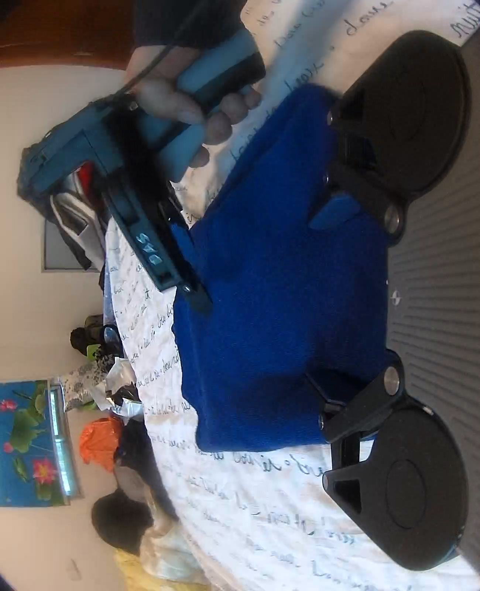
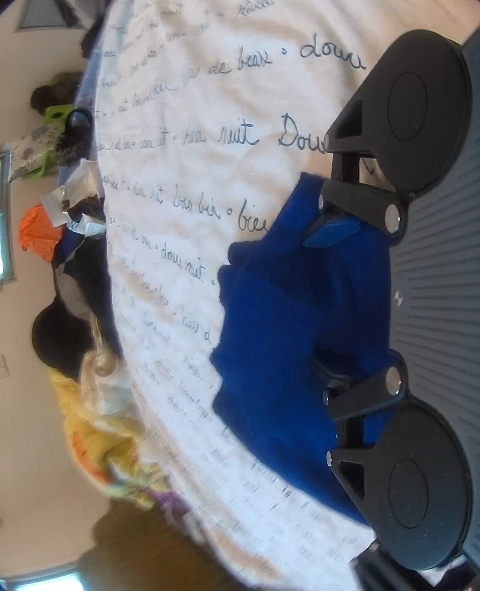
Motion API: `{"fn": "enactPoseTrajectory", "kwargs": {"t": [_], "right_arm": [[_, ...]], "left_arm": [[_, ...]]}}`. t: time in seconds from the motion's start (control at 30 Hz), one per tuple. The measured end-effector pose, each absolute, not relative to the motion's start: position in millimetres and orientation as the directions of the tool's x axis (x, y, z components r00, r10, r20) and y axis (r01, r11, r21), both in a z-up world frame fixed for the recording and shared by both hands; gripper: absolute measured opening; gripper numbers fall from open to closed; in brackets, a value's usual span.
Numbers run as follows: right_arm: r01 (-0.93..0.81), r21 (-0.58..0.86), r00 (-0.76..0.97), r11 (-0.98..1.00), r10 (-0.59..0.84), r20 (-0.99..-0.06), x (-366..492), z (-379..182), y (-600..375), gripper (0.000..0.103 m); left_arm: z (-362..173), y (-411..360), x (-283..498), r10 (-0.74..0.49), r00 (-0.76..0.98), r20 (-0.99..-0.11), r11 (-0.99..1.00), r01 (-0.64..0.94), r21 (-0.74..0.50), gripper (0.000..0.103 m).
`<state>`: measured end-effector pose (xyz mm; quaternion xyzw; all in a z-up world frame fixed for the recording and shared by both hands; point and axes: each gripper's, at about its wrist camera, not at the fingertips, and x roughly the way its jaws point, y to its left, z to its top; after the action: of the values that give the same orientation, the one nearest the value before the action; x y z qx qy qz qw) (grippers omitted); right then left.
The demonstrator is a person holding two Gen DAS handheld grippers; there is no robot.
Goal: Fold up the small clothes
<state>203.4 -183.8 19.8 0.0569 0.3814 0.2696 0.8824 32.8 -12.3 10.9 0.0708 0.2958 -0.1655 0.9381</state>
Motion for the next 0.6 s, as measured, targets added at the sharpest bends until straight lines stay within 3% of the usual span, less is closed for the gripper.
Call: {"fn": "enactPoseTrajectory", "kwargs": {"t": [0.13, 0.27, 0.4, 0.47, 0.6], "right_arm": [[-0.359, 0.250, 0.539, 0.899, 0.418, -0.731, 210, 45, -163, 0.065], [-0.514, 0.259, 0.543, 0.818, 0.544, -0.640, 193, 75, -117, 0.067], [-0.522, 0.180, 0.440, 0.834, 0.444, -0.780, 222, 36, -69, 0.068], [-0.565, 0.141, 0.513, 0.813, 0.480, -0.711, 223, 21, -70, 0.073], [-0.531, 0.186, 0.491, 0.827, 0.479, -0.727, 229, 30, -74, 0.073]], "left_arm": [[10, -12, 32, -0.289, 0.763, -0.578, 0.933, 0.361, 0.009, 0.090], [10, -15, 31, -0.284, 0.763, -0.581, 0.933, 0.358, 0.015, 0.091], [10, -18, 32, -0.276, 0.766, -0.581, 0.936, 0.350, 0.017, 0.091], [11, -18, 34, -0.270, 0.767, -0.583, 0.940, 0.340, 0.012, 0.091], [12, -16, 31, -0.277, 0.764, -0.583, 0.940, 0.342, 0.003, 0.091]]}}
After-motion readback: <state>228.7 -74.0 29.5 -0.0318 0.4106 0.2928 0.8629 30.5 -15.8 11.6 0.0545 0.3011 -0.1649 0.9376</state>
